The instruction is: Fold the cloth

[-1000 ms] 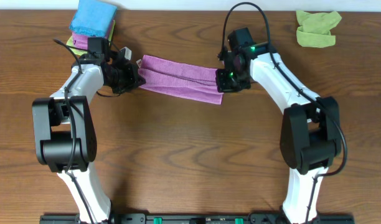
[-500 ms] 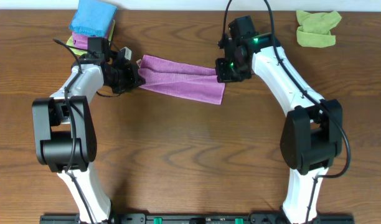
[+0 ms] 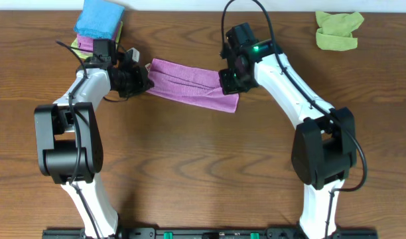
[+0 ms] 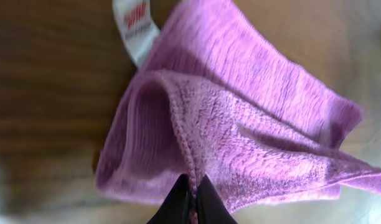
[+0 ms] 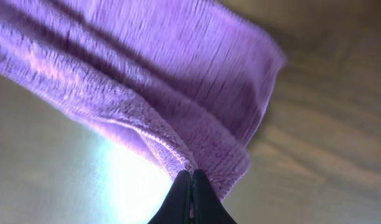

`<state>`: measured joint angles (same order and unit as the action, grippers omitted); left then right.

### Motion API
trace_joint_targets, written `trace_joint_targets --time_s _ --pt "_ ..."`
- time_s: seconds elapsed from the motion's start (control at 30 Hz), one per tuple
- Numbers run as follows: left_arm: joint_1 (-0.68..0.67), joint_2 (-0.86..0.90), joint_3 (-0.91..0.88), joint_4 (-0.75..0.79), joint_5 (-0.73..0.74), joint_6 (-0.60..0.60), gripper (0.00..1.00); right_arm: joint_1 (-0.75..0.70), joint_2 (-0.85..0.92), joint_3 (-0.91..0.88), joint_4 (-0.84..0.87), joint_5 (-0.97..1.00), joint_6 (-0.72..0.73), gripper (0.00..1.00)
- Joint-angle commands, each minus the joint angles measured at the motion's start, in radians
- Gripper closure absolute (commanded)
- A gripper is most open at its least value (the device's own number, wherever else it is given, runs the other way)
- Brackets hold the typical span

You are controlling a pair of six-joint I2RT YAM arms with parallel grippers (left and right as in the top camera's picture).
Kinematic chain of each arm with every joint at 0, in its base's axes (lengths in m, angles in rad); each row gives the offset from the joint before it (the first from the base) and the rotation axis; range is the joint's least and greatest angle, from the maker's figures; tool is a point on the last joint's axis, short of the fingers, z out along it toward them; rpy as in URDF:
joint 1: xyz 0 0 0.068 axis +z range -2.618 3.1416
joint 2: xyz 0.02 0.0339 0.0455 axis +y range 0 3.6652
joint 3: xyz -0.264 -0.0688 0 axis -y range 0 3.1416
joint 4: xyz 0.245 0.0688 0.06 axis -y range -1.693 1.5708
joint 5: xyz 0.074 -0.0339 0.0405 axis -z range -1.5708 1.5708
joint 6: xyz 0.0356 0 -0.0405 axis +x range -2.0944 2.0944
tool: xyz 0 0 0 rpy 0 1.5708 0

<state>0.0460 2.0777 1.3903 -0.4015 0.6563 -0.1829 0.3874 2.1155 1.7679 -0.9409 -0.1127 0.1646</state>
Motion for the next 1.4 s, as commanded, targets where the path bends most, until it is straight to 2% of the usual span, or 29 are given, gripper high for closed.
trace_joint_targets --time_s 0.0,0.27,0.43,0.67,0.8,1.0,1.37 --pt "0.006 -0.032 0.04 0.047 -0.01 -0.005 0.94 -0.006 -0.006 0.01 0.05 0.073 -0.004 0.99" --pt "-0.024 -0.028 0.06 0.219 -0.097 -0.003 0.94 -0.034 0.047 0.01 0.207 0.112 -0.004 0.98" --pt "-0.03 0.007 0.063 0.309 -0.098 -0.025 0.94 -0.053 0.08 0.01 0.259 0.128 0.019 0.98" --pt "-0.038 0.112 0.145 0.305 -0.054 -0.047 0.94 -0.075 0.096 0.01 0.314 0.146 0.019 0.98" --pt "-0.039 0.138 0.185 0.272 -0.008 -0.053 0.94 -0.079 0.096 0.01 0.324 0.146 0.023 0.98" --pt "-0.021 0.135 0.227 0.097 0.073 0.027 0.94 -0.061 0.088 0.012 0.185 0.099 0.035 0.99" --pt "0.002 0.134 0.252 -0.076 0.069 0.103 0.94 -0.039 0.07 0.012 0.064 0.051 0.041 0.99"
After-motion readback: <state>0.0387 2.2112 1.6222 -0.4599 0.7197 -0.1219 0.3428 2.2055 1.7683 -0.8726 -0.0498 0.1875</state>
